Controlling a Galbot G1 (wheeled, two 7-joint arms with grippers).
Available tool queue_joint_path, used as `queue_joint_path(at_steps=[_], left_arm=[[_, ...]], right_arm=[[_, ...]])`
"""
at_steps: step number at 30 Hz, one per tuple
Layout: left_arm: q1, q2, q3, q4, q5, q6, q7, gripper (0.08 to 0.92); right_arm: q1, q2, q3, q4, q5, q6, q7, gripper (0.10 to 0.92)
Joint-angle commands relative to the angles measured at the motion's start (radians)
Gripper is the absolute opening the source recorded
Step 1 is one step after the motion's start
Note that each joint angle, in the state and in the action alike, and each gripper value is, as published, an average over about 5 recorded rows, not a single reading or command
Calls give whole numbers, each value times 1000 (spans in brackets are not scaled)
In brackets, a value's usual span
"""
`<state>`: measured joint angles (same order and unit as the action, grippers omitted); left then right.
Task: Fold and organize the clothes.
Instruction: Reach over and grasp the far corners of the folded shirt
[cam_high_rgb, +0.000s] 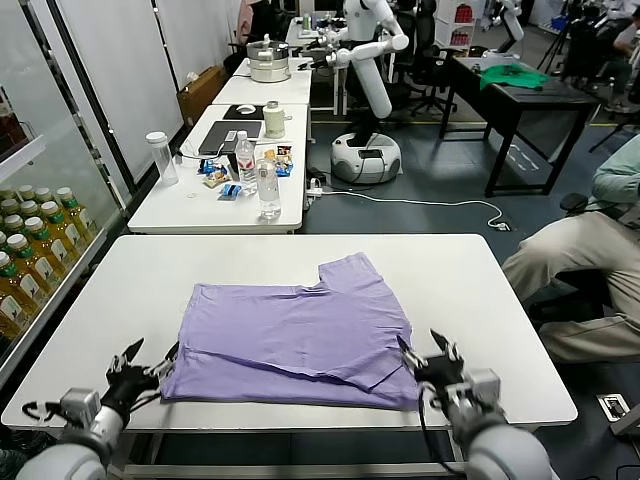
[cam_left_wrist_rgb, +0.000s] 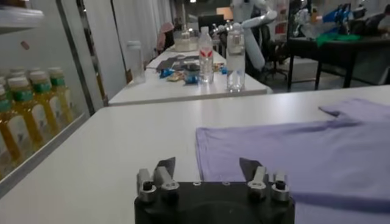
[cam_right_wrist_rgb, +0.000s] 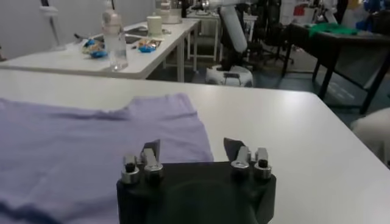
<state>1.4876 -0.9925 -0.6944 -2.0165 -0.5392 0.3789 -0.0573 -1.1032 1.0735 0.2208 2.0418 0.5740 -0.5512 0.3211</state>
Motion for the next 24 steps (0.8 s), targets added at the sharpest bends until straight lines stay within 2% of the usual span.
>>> queue_joint_path(at_steps=[1, 9, 15, 24], left_arm=[[-359, 60, 112, 297, -46, 21, 52, 796], [-501, 50, 198, 469, -44, 26, 86, 823], [-586, 35, 249, 549, -39, 28, 110, 823], [-660, 24, 293, 646, -19, 22, 143, 823]], right_arm=[[454, 119, -180, -371, 18, -25, 8, 815], [666, 292, -217, -736, -84, -5, -4, 823], [738, 408, -183, -995, -138, 68, -24, 823], [757, 459, -158, -1133, -195, 139, -65, 823]])
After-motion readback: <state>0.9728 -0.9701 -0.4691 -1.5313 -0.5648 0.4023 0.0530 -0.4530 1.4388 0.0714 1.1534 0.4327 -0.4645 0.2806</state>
